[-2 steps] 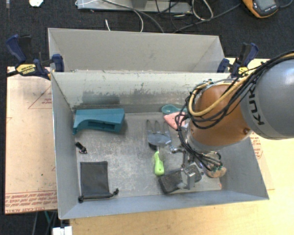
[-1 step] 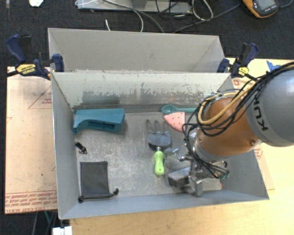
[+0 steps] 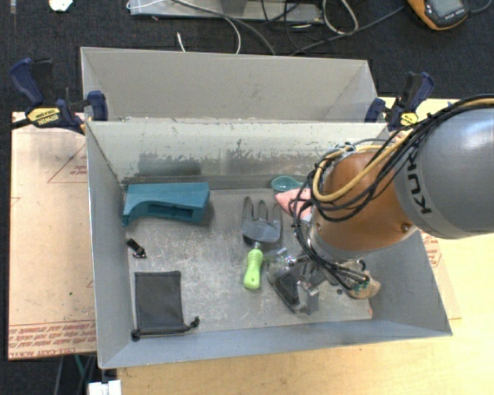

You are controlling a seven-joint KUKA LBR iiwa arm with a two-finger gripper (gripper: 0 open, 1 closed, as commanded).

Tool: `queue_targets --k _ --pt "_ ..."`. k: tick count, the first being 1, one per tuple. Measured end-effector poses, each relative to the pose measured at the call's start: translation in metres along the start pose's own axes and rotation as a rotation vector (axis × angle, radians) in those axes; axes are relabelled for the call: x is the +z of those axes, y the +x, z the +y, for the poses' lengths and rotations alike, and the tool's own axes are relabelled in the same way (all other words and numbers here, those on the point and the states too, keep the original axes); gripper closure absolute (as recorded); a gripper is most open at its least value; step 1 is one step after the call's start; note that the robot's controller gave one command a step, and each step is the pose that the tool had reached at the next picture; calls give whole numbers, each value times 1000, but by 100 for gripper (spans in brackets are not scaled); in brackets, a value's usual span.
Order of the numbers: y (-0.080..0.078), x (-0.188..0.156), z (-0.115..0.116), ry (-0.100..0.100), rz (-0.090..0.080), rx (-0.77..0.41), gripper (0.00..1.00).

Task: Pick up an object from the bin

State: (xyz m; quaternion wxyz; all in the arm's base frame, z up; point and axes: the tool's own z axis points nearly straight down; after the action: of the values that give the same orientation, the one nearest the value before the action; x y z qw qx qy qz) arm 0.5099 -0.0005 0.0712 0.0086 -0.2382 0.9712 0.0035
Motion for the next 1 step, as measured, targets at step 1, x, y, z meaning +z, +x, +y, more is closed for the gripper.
queue_targets --k 1 --pt "0 0 0 0 0 1 100"
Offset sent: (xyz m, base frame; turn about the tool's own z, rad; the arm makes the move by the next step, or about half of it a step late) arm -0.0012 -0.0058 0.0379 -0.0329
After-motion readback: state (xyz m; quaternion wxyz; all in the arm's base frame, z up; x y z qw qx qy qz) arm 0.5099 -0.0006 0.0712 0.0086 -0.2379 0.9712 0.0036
